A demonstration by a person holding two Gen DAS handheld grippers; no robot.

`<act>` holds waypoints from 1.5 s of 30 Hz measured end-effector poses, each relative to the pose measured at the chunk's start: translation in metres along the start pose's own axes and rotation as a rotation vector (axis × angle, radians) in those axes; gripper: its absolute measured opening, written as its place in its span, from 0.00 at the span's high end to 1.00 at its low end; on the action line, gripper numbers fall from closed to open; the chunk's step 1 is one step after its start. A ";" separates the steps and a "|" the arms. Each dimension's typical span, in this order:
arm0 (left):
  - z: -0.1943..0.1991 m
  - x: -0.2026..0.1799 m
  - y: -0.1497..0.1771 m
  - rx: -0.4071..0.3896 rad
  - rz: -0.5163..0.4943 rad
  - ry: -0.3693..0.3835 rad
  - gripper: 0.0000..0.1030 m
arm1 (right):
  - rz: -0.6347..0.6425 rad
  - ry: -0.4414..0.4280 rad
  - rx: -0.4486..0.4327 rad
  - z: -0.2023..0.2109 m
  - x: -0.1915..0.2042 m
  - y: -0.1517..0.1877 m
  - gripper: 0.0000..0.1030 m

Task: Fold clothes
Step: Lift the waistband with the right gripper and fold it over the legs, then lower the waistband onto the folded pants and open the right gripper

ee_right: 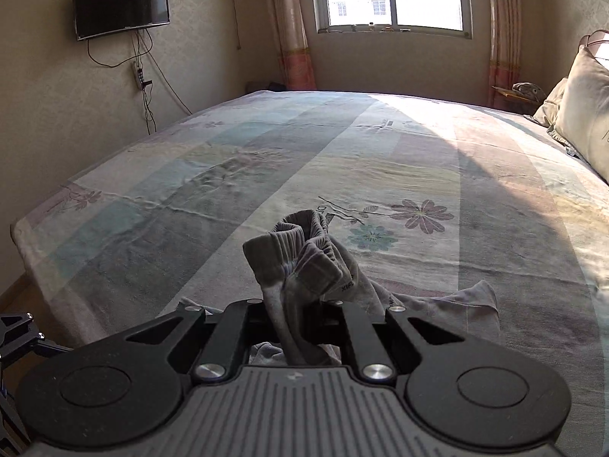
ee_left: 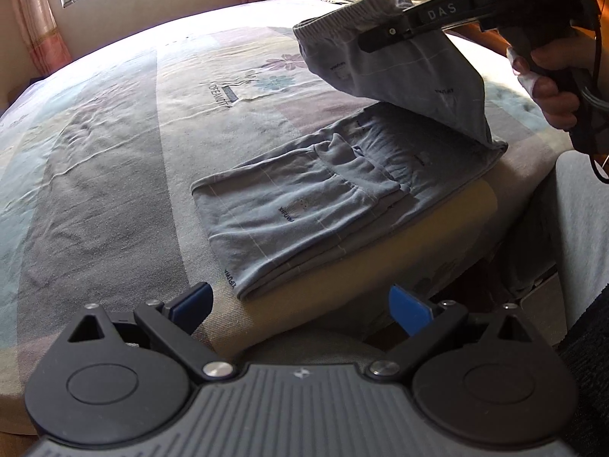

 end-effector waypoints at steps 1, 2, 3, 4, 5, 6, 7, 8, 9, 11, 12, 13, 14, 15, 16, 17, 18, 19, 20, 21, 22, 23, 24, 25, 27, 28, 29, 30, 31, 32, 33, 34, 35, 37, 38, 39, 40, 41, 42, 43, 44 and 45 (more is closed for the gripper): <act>0.000 0.000 0.001 0.001 0.002 -0.001 0.04 | 0.023 0.008 -0.005 -0.001 0.006 0.002 0.89; -0.001 0.001 0.003 0.003 0.008 0.000 0.04 | 0.047 0.016 -0.009 -0.003 0.013 0.004 0.89; -0.002 0.002 0.005 0.006 0.015 0.000 0.04 | 0.072 0.022 -0.013 -0.004 0.020 0.006 0.88; -0.003 0.002 0.007 0.008 0.022 0.001 0.04 | 0.096 0.028 -0.016 -0.006 0.027 0.008 0.88; -0.004 0.003 0.009 0.014 0.031 0.003 0.04 | 0.120 0.031 -0.018 -0.008 0.034 0.010 0.88; -0.005 0.003 0.012 0.021 0.037 0.002 0.04 | 0.141 0.029 -0.019 -0.010 0.040 0.012 0.88; -0.006 0.004 0.015 0.029 0.044 0.002 0.04 | 0.159 0.028 -0.020 -0.012 0.046 0.015 0.88; -0.006 0.004 0.017 0.034 0.050 -0.001 0.04 | 0.175 0.030 -0.020 -0.015 0.050 0.018 0.88; -0.005 0.004 0.020 0.039 0.055 -0.004 0.04 | 0.193 0.038 -0.022 -0.018 0.054 0.020 0.88; -0.004 0.006 0.025 0.045 0.069 -0.008 0.04 | 0.215 0.042 -0.017 -0.023 0.060 0.025 0.88; -0.003 0.007 0.027 0.047 0.080 -0.010 0.04 | 0.220 0.041 -0.013 -0.025 0.062 0.027 0.88; -0.002 0.007 0.029 0.049 0.089 -0.012 0.04 | 0.224 0.045 -0.011 -0.027 0.063 0.028 0.88; -0.001 0.008 0.032 0.053 0.102 -0.016 0.04 | 0.230 0.050 -0.010 -0.029 0.064 0.029 0.88; 0.000 0.009 0.034 0.057 0.112 -0.019 0.04 | 0.235 0.054 -0.011 -0.030 0.066 0.030 0.88; 0.001 0.010 0.036 0.061 0.121 -0.022 0.04 | 0.241 0.055 -0.012 -0.031 0.068 0.031 0.87; 0.002 0.010 0.038 0.062 0.129 -0.024 0.04 | 0.252 0.053 -0.013 -0.031 0.071 0.031 0.87; 0.003 0.010 0.039 0.063 0.138 -0.026 0.04 | 0.266 0.050 -0.019 -0.030 0.074 0.032 0.86; 0.004 0.010 0.040 0.064 0.146 -0.028 0.04 | 0.281 0.048 -0.024 -0.031 0.078 0.032 0.85; 0.005 0.010 0.041 0.065 0.154 -0.030 0.04 | 0.299 0.046 -0.026 -0.032 0.082 0.033 0.85; 0.006 0.010 0.042 0.063 0.164 -0.030 0.04 | 0.317 0.045 -0.029 -0.034 0.087 0.033 0.85; 0.007 0.009 0.042 0.060 0.173 -0.030 0.04 | 0.334 0.042 -0.028 -0.036 0.091 0.035 0.85; 0.007 0.009 0.043 0.058 0.184 -0.031 0.04 | 0.347 0.039 -0.019 -0.041 0.094 0.038 0.84; 0.008 0.008 0.043 0.057 0.194 -0.033 0.04 | 0.357 0.036 -0.009 -0.045 0.097 0.041 0.84; 0.008 0.008 0.044 0.055 0.203 -0.035 0.04 | 0.368 0.032 0.003 -0.051 0.100 0.046 0.84; 0.007 0.007 0.047 0.054 0.224 -0.040 0.04 | 0.396 0.026 0.029 -0.062 0.106 0.057 0.84; 0.007 0.006 0.048 0.057 0.234 -0.040 0.04 | 0.408 0.026 0.038 -0.066 0.108 0.062 0.84; 0.007 0.006 0.050 0.058 0.241 -0.042 0.04 | 0.423 0.027 0.047 -0.070 0.110 0.068 0.84; 0.006 0.005 0.051 0.059 0.248 -0.043 0.04 | 0.437 0.026 0.056 -0.074 0.112 0.073 0.84; 0.006 0.005 0.053 0.060 0.256 -0.044 0.04 | 0.441 0.022 0.063 -0.077 0.113 0.076 0.84; 0.006 0.005 0.054 0.061 0.262 -0.045 0.04 | 0.445 0.018 0.071 -0.080 0.115 0.080 0.83; 0.006 0.006 0.055 0.061 0.267 -0.046 0.04 | 0.449 0.012 0.081 -0.083 0.116 0.083 0.81; 0.006 0.007 0.055 0.062 0.273 -0.048 0.04 | 0.451 0.004 0.092 -0.085 0.117 0.086 0.80; 0.006 0.007 0.056 0.062 0.279 -0.049 0.04 | 0.455 0.000 0.098 -0.087 0.118 0.088 0.79; 0.005 0.008 0.058 0.063 0.287 -0.049 0.04 | 0.475 -0.006 0.123 -0.091 0.119 0.095 0.75; 0.004 0.008 0.058 0.064 0.288 -0.047 0.04 | 0.485 -0.010 0.139 -0.092 0.119 0.098 0.70; 0.004 0.008 0.059 0.065 0.290 -0.045 0.04 | 0.498 -0.013 0.155 -0.093 0.119 0.102 0.65; 0.003 0.007 0.059 0.066 0.291 -0.043 0.04 | 0.511 -0.015 0.169 -0.092 0.118 0.105 0.62; 0.002 0.007 0.059 0.066 0.291 -0.041 0.04 | 0.522 -0.019 0.177 -0.091 0.117 0.108 0.56; 0.002 0.006 0.059 0.065 0.292 -0.038 0.04 | 0.536 -0.028 0.182 -0.088 0.116 0.112 0.51; 0.001 0.006 0.059 0.065 0.294 -0.035 0.04 | 0.549 -0.034 0.180 -0.085 0.117 0.114 0.50; 0.000 0.006 0.059 0.064 0.296 -0.032 0.04 | 0.563 -0.040 0.178 -0.082 0.117 0.117 0.50; -0.001 0.006 0.060 0.064 0.298 -0.029 0.04 | 0.579 -0.044 0.173 -0.080 0.118 0.119 0.50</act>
Point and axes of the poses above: each gripper's, at about its wrist camera, not at the fingertips, and z roughly against the way its jaws point, x to its left, y to its underside, the point moved 8 cm from there along -z, roughly the way its jaws point, and after that the axes turned 15 degrees about -z, right-handed, at the moved point
